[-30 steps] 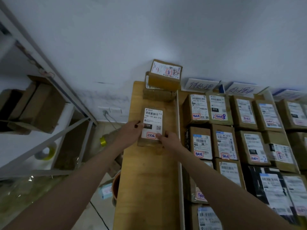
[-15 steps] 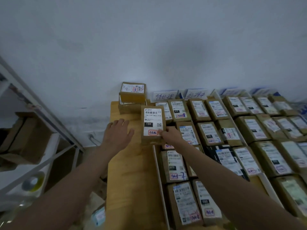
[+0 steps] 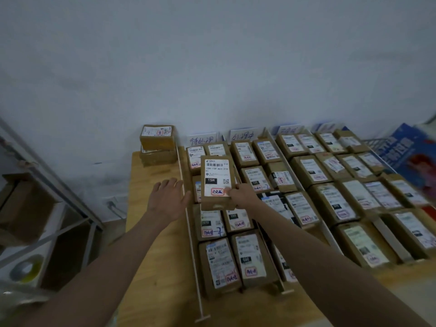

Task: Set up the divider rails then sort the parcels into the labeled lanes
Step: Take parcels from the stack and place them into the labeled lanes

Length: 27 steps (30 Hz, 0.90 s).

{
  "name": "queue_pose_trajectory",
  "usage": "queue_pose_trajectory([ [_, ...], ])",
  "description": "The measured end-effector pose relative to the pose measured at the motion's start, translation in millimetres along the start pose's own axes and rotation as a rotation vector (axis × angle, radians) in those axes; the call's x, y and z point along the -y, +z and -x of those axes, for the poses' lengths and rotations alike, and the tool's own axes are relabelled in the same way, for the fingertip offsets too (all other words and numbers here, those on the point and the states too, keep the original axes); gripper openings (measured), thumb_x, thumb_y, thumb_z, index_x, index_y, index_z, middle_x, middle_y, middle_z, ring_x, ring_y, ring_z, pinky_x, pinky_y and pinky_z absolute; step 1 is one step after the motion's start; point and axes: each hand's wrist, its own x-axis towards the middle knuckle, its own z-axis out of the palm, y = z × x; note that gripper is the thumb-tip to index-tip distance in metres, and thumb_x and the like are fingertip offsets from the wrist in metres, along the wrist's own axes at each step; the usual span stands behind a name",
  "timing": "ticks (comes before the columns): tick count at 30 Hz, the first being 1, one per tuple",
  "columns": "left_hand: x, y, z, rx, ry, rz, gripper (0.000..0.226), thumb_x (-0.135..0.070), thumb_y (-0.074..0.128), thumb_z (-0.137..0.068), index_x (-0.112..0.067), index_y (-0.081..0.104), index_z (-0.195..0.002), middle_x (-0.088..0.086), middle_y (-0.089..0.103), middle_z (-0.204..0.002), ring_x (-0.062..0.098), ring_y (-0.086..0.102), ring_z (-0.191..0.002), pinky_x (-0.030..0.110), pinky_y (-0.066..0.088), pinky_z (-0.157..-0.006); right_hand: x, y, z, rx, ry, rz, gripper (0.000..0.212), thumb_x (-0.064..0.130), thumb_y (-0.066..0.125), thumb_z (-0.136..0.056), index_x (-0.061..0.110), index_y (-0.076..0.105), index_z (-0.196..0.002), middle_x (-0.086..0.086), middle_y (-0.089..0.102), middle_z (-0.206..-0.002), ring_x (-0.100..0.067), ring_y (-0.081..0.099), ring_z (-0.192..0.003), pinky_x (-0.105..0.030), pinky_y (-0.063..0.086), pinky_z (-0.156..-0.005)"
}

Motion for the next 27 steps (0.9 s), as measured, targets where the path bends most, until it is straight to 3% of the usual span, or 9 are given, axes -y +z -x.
queue_pose_trajectory([
  [2, -22.3, -1.9, 12.1, -0.008, 0.007, -0.002, 0.053, -0.047, 0.032, -0.102, -0.014, 0.048, -0.141, 0.007, 0.048, -0.145, 0.025, 0.042, -0.135, 0.041, 0.03, -0.111, -16.2, -18.1, 10.6, 0.005, 0.0, 0.007, 0.039, 0.032, 0.053, -0.1, 0.002, 0.059, -0.124, -0.011, 0.067, -0.114, -0.022, 0.065, -0.094, -0.025, 0.052, -0.064],
  [6, -72.6, 3.5, 35.9, 0.006, 0.025, 0.017, 0.054, -0.049, 0.03, -0.102, -0.016, 0.047, -0.141, 0.006, 0.047, -0.146, 0.025, 0.041, -0.135, 0.041, 0.03, -0.112, -55.9, -56.3, 35.9, -0.016, 0.002, -0.01, 0.04, 0.032, 0.053, -0.099, 0.006, 0.059, -0.129, -0.009, 0.067, -0.121, -0.023, 0.065, -0.104, -0.033, 0.056, -0.083],
  [12, -159.3, 15.3, 66.5, 0.031, 0.079, 0.043, 0.058, -0.052, 0.027, -0.102, -0.019, 0.041, -0.148, 0.004, 0.038, -0.154, 0.024, 0.032, -0.142, 0.042, 0.026, -0.116, -124.6, -115.1, 76.6, -0.068, 0.018, -0.031, 0.036, 0.032, 0.055, -0.097, 0.008, 0.063, -0.122, -0.005, 0.069, -0.111, -0.021, 0.067, -0.1, -0.037, 0.057, -0.09],
  [17, -228.3, 17.0, 75.1, 0.051, 0.17, 0.029, 0.06, -0.052, 0.024, -0.103, -0.016, 0.039, -0.149, 0.005, 0.032, -0.157, 0.025, 0.027, -0.145, 0.043, 0.022, -0.119, -170.1, -165.7, 98.8, -0.134, 0.049, -0.111, 0.029, 0.026, 0.055, -0.099, 0.007, 0.063, -0.12, 0.0, 0.066, -0.098, -0.015, 0.064, -0.089, -0.024, 0.053, -0.067],
  [22, -281.7, 20.6, 62.6, 0.051, 0.266, 0.035, 0.059, -0.051, 0.024, -0.103, -0.017, 0.039, -0.148, 0.005, 0.039, -0.151, 0.025, 0.033, -0.14, 0.041, 0.027, -0.116, -209.3, -207.9, 95.0, -0.196, 0.109, -0.144, 0.039, 0.031, 0.059, -0.094, 0.005, 0.063, -0.122, -0.009, 0.068, -0.115, -0.025, 0.066, -0.103, -0.045, 0.057, -0.091],
  [27, -335.3, 36.4, 38.6, 0.042, 0.339, 0.053, 0.06, -0.052, 0.027, -0.102, -0.017, 0.039, -0.149, 0.005, 0.039, -0.153, 0.025, 0.036, -0.14, 0.042, 0.027, -0.116, -233.9, -250.2, 81.8, -0.254, 0.176, -0.181, 0.034, 0.026, 0.058, -0.097, 0.005, 0.06, -0.122, -0.007, 0.067, -0.116, -0.021, 0.065, -0.105, -0.037, 0.057, -0.091],
])
